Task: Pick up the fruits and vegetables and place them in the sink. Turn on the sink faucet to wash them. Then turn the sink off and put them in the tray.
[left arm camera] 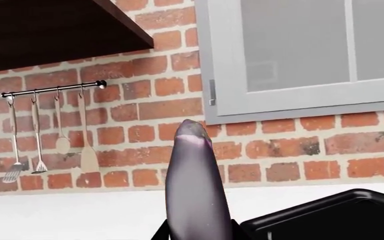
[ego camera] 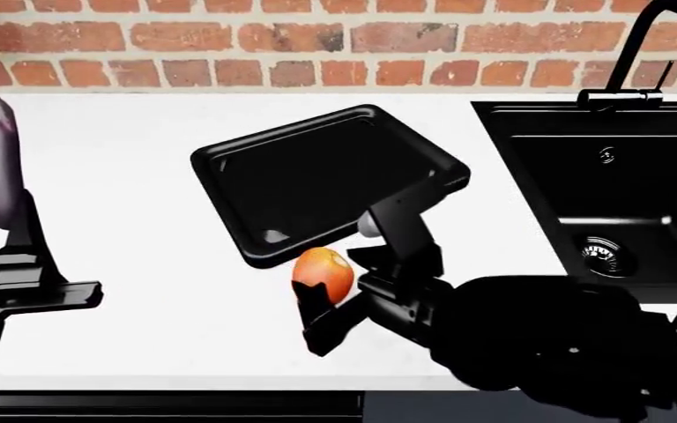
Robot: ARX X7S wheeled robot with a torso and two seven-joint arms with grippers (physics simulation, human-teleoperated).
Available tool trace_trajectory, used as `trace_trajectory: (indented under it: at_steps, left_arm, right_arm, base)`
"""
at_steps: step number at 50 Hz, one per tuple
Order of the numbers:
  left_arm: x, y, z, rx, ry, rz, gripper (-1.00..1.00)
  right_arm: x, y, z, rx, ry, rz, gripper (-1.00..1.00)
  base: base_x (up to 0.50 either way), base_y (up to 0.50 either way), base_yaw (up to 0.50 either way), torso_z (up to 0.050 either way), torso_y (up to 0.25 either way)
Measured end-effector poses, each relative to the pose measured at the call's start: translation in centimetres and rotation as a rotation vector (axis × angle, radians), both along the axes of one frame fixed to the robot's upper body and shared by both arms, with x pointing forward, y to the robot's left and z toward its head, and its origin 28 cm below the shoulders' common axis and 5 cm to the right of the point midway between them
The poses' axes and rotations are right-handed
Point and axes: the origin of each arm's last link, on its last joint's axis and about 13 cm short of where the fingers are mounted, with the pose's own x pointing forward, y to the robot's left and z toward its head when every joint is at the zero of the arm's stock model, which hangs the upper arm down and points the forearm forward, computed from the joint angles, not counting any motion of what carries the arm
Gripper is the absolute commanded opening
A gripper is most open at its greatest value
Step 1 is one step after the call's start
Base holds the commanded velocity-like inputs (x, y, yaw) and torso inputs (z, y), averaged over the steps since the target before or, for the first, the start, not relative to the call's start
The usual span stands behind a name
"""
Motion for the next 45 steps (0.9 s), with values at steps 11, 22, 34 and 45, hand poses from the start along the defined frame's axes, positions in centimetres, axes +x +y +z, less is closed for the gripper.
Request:
trace_trajectory:
  at_steps: [11, 22, 34, 45]
  left_arm:
    - [0.1, -0.1, -0.1, -0.004, 0.002, -0.012, -1.0]
    - [1.3, -1.0, 0.1, 0.025, 0.021, -0.081, -1.0]
    - [6.0, -3.3, 2.1, 0.127, 0.182, -0.318, -1.0]
    - [11.9, -4.9, 4.5, 0.258, 0.479, -0.527, -1.0]
  right_arm:
    - [0.8, 0.3, -0.3, 0.019, 0.002, 0.002, -1.0]
    - [-1.0, -0.7, 2.6, 0.084, -0.058, 0.003, -1.0]
    - [-2.2, -3.5, 7.0, 0.102, -0.222, -0.139, -1.0]
    - [-1.3, -6.0, 9.6, 0.006, -0.298, -0.205, -1.0]
  base:
    - [0.0, 0.0, 0.0, 0.0, 0.0]
    - [0.0, 0.0, 0.0, 0.0, 0.0]
    - [0.0, 0.0, 0.0, 0.0, 0.0]
    - [0.0, -0.11, 0.0, 0.0, 0.001]
